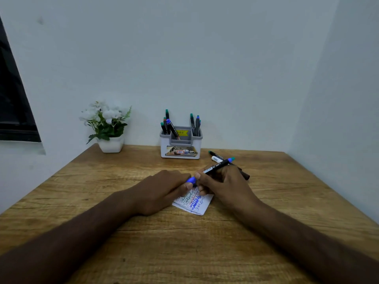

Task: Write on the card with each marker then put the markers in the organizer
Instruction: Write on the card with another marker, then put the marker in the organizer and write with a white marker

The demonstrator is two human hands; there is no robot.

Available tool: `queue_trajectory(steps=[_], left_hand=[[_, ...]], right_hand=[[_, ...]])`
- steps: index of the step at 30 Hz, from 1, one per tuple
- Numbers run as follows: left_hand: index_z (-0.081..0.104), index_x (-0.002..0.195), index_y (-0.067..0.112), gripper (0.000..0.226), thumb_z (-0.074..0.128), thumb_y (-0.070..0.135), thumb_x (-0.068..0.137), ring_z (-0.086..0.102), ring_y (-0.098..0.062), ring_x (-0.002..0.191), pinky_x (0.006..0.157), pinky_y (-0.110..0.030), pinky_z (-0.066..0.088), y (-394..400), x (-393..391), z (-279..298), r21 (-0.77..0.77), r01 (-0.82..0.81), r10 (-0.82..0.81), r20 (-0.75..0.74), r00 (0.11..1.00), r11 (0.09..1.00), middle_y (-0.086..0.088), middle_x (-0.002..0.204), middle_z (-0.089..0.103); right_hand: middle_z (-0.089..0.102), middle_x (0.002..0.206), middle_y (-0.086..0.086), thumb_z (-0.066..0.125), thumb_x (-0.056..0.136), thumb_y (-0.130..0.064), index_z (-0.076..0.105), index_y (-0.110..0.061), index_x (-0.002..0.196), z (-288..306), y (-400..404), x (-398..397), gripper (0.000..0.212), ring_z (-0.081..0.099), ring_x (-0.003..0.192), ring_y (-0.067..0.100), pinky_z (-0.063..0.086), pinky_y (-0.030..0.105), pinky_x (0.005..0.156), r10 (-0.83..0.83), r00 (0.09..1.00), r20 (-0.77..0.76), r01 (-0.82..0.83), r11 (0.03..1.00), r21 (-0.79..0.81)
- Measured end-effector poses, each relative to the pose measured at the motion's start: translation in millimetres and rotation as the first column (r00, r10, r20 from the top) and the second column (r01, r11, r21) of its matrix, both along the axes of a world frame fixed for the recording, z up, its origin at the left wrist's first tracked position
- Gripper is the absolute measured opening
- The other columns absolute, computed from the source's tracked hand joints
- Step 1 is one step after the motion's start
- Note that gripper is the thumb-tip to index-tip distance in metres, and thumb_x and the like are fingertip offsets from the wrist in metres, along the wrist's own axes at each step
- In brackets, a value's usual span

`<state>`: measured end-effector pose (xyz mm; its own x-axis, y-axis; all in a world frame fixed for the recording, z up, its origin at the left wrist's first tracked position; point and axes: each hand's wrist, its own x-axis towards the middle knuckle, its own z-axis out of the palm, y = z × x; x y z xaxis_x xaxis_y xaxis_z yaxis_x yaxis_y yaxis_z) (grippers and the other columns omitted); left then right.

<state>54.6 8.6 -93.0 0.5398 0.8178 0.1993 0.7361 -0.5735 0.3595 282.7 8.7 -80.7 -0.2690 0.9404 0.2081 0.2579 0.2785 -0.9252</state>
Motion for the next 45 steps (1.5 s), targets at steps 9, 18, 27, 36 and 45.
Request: queue_trajectory(steps=[9,18,27,36,45], left_hand=[[0.051,0.148,0.039,0.052,0.067,0.054,0.101,0.051,0.013,0.132,0.109,-0.015,0.041,1.7,-7.0,5.9,-0.002,0.061,-0.061,0.059,0.996,0.998,0.032,0.145,0.056],[0.061,0.142,0.04,0.047,0.062,0.061,0.1,0.045,0.006,0.139,0.116,-0.031,0.042,5.2,-9.3,2.8,0.011,0.067,-0.067,0.026,0.997,0.998,0.028,0.148,0.051],[0.06,0.143,0.039,0.049,0.062,0.062,0.1,0.042,0.006,0.141,0.119,-0.032,0.039,9.9,-11.9,-1.3,-0.003,0.063,-0.063,0.036,0.997,0.998,0.028,0.149,0.051],[0.06,0.145,0.037,0.05,0.062,0.061,0.1,0.042,0.006,0.14,0.119,-0.032,0.039,12.5,-11.2,-1.3,0.003,0.069,-0.069,0.012,0.998,0.998,0.023,0.151,0.052],[0.059,0.144,0.039,0.05,0.061,0.062,0.101,0.042,0.006,0.14,0.119,-0.032,0.039,14.7,-11.7,-3.0,0.019,0.078,-0.078,0.009,0.997,0.997,0.026,0.151,0.051]], right_hand=[[0.081,0.084,0.009,0.062,0.106,-0.034,0.078,-0.014,0.102,16.2,8.3,10.7,0.026,0.079,0.076,0.02,0.067,0.041,0.083,-0.126,0.971,-0.204,0.154,0.98,0.129],[0.079,0.081,-0.002,0.078,0.096,-0.016,0.033,-0.019,0.15,84.4,84.6,-10.8,0.071,0.076,0.066,0.005,0.058,0.013,0.068,-0.308,0.95,-0.054,0.29,0.805,0.517],[0.074,0.073,0.006,0.079,0.093,-0.004,0.032,-0.022,0.157,101.5,154.8,-55.4,0.082,0.07,0.062,0.011,0.048,0.004,0.062,-0.347,0.929,0.129,0.176,0.72,0.671],[0.069,0.072,0.004,0.076,0.093,-0.003,0.033,-0.026,0.156,88.8,168.1,-60.7,0.08,0.066,0.062,0.008,0.048,0.014,0.061,-0.416,0.905,0.095,0.272,0.735,0.621],[0.079,0.089,0.008,0.079,0.094,-0.023,0.073,-0.015,0.129,65.1,174.2,-45.5,0.036,0.068,0.07,0.012,0.06,0.034,0.092,-0.398,0.867,0.3,0.154,0.786,0.598]])
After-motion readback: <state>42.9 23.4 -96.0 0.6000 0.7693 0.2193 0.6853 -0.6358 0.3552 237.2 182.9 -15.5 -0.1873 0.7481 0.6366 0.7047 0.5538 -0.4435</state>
